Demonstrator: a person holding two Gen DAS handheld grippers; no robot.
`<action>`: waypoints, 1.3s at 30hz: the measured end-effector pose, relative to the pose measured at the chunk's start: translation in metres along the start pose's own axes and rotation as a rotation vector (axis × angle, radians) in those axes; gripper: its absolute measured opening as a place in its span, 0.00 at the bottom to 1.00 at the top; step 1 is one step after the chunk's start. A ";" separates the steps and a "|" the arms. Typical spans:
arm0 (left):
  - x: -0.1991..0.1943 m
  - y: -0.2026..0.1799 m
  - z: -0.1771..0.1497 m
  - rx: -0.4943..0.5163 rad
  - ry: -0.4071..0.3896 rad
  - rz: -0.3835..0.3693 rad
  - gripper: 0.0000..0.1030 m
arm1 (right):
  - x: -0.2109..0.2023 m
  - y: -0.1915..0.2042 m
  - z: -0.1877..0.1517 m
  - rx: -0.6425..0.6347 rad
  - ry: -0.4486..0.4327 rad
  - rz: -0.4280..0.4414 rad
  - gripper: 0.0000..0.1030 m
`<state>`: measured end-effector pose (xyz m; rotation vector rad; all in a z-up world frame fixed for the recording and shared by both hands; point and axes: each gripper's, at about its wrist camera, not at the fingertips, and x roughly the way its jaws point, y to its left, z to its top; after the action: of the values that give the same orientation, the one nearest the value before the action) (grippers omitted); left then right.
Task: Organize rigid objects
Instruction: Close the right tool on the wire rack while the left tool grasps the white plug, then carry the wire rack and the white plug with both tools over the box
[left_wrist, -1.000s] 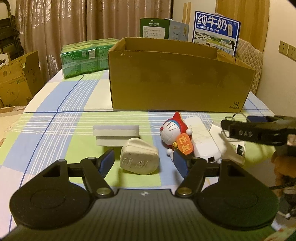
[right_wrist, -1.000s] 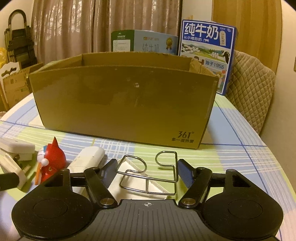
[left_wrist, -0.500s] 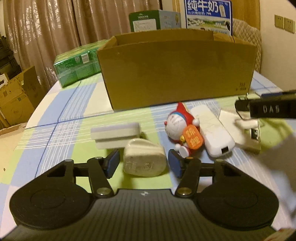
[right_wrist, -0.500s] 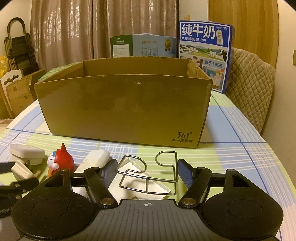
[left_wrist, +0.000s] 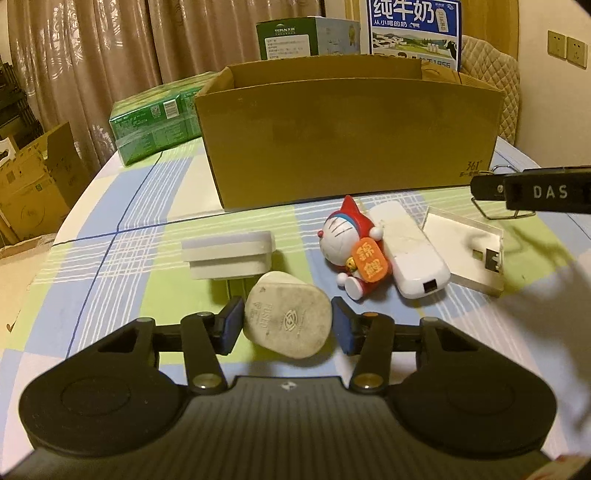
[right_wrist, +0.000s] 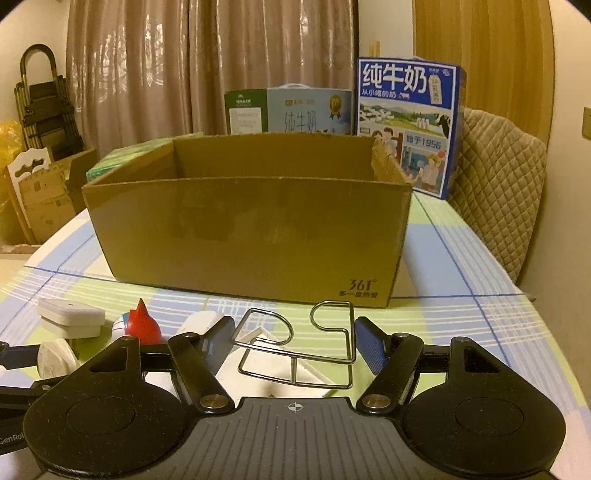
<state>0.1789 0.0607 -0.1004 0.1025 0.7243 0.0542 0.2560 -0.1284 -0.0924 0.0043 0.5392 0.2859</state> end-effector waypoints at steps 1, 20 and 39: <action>-0.002 0.000 -0.001 -0.001 -0.001 -0.001 0.44 | -0.003 -0.001 0.000 0.005 -0.001 0.000 0.65; -0.059 -0.001 0.011 -0.063 -0.078 -0.110 0.44 | -0.095 0.002 -0.012 -0.031 -0.033 0.013 0.65; -0.075 0.026 0.135 -0.079 -0.285 -0.125 0.44 | -0.091 -0.010 0.101 0.069 -0.248 0.066 0.65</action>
<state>0.2125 0.0700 0.0523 -0.0109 0.4421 -0.0505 0.2355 -0.1558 0.0397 0.1231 0.3023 0.3264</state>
